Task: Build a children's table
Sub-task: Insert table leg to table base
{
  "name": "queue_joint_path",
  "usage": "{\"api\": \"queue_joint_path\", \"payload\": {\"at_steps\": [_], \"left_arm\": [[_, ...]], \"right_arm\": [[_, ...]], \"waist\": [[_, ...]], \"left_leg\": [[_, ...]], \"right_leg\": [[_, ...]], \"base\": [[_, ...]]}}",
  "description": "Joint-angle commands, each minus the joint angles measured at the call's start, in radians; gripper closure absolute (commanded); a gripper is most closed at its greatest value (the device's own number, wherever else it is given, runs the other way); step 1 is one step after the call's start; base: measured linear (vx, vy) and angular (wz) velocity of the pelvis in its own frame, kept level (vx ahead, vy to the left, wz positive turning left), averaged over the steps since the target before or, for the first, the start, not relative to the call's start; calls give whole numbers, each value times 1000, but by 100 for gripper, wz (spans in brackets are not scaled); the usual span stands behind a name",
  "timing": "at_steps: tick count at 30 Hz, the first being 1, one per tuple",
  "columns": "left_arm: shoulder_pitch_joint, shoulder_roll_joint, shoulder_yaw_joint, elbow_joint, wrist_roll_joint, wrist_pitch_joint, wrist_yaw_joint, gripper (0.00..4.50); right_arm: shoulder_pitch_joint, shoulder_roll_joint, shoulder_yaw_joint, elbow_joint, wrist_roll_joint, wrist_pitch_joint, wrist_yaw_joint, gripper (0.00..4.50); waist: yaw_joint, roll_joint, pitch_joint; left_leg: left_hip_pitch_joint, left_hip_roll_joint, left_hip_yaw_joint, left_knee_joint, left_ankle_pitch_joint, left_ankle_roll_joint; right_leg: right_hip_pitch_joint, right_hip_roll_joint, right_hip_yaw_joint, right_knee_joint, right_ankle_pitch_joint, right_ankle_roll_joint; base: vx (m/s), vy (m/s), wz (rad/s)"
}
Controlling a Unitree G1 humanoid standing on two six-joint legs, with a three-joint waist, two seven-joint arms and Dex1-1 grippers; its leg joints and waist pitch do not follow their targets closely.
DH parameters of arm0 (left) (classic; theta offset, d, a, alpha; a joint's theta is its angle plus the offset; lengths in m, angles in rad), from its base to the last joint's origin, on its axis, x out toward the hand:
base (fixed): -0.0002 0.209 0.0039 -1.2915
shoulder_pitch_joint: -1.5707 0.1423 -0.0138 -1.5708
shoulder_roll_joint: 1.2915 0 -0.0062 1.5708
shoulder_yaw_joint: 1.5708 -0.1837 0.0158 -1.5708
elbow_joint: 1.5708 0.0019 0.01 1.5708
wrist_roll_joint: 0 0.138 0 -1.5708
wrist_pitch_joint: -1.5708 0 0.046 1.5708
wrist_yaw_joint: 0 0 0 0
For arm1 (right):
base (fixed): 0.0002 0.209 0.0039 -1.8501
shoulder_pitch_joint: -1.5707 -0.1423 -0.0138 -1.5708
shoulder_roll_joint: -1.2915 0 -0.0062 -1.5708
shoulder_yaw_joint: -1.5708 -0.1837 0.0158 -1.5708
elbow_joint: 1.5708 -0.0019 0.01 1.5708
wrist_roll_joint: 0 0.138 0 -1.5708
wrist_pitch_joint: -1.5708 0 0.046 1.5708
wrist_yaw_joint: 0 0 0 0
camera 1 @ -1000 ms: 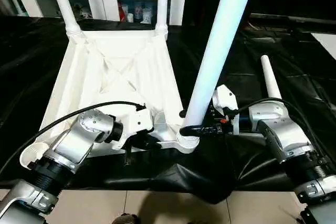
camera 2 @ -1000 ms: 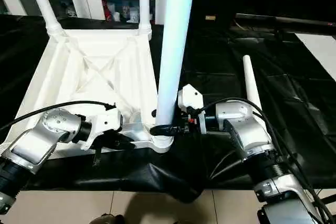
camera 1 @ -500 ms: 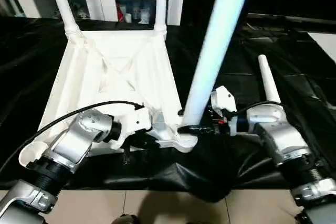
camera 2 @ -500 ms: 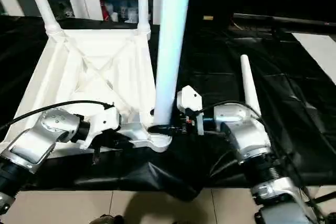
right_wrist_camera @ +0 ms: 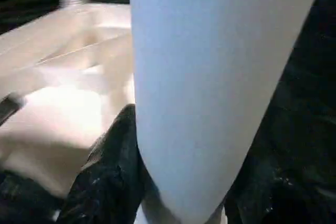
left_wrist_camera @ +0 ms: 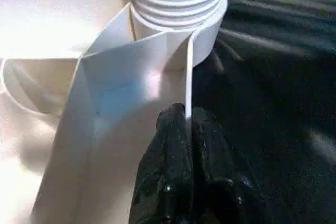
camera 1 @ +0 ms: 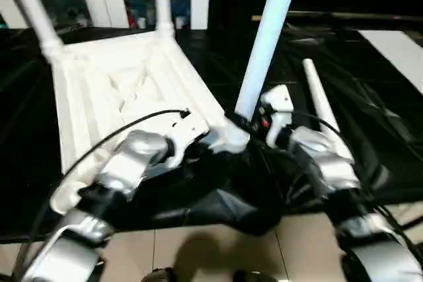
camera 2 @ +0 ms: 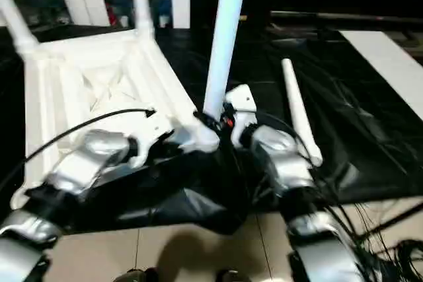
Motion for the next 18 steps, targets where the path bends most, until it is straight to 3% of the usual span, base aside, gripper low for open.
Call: {"api": "queue_joint_path", "payload": {"at_steps": [1, 2, 3, 4, 5, 6, 7, 8, 9, 11, 14, 15, 18], "left_arm": [[-10, -20, 16, 5, 3, 36, 38, 450], [-16, -24, 11, 16, 13, 34, 53, 450], [-18, -25, 9, 21, 17, 32, 58, 450], [-22, -25, 6, 29, 23, 29, 65, 450], [-25, -24, 4, 35, 26, 27, 68, 450], [-28, -21, 4, 41, 25, 25, 68, 450], [-30, -20, 5, 42, 24, 24, 67, 450], [-34, -18, 6, 46, 23, 24, 66, 450], [-36, -16, 7, 49, 23, 21, 67, 450], [-38, -14, 7, 52, 24, 17, 67, 450], [-41, -12, 10, 57, 25, 9, 62, 450], [-44, -15, 13, 64, 28, 8, 62, 450], [-49, -18, 13, 72, 34, 0, 61, 450]], "right_arm": [[56, -11, -18, 199, -64, 77, -130, 267], [47, -5, -17, 208, -67, 77, -143, 267], [44, -2, -18, 211, -69, 78, -149, 267], [39, 2, -20, 214, -69, 78, -155, 267], [35, 6, -22, 217, -68, 77, -159, 267], [28, 12, -24, 219, -65, 80, -158, 267], [26, 12, -23, 221, -66, 79, -159, 267], [19, 15, -23, 230, -65, 76, -157, 267], [15, 16, -23, 237, -67, 73, -158, 267], [11, 16, -21, 242, -70, 68, -161, 267], [-2, 17, -21, 257, -70, 59, -160, 267], [-12, 20, -22, 272, -75, 51, -161, 267], [-30, 22, -18, 290, -91, 34, -153, 267]], "waist": [[61, 14, -55], [25, -66, -68], [23, -62, -60], [49, -38, -47], [43, -16, -50], [25, 9, -64], [8, 15, -68], [3, 10, -71], [8, 9, -66], [16, 0, -63], [20, -11, -61], [22, -11, -60], [22, -10, -62]], "left_leg": [[-17, 66, 51, -216, -805, -167], [123, 34, -15, 83, -413, -143], [-44, -27, -125, 136, -56, -9], [-71, -23, -136, 130, 0, -33], [-47, 58, -131, 25, -43, -79], [20, 100, -139, -19, -126, -88], [38, 107, -122, -29, -275, -89], [34, 98, -106, -29, -302, -76], [17, 87, -85, -31, -302, -48], [11, 86, -69, -31, -303, -33], [9, 85, -61, -34, -283, -31], [13, 85, -58, -34, -276, -28], [14, 89, -58, -41, -266, -33]], "right_leg": [[42, 16, 35, 45, -199, -41], [-98, -149, 95, -178, -744, -20], [54, -173, 151, -194, -795, -54], [87, -165, 133, -176, -723, -75], [51, -111, 83, -127, -428, -124], [9, -38, 64, -84, -125, -154], [5, -48, 74, -83, -4, -200], [13, -55, 78, -88, 16, -223], [23, -66, 83, -101, 5, -244], [26, -74, 85, -117, -112, -219], [23, -76, 90, -130, -238, -169], [18, -77, 94, -134, -268, -158], [18, -74, 94, -135, -279, -145]], "base": [[-13, -97, 18], [-13, -97, 18], [130, -103, -30], [107, 9, -46], [107, 9, -46], [0, 0, 0], [-64, -24, 24], [-64, -24, 24], [0, 0, 0], [0, 0, 0], [0, 0, 0], [0, 0, 0], [0, 0, 0]]}}
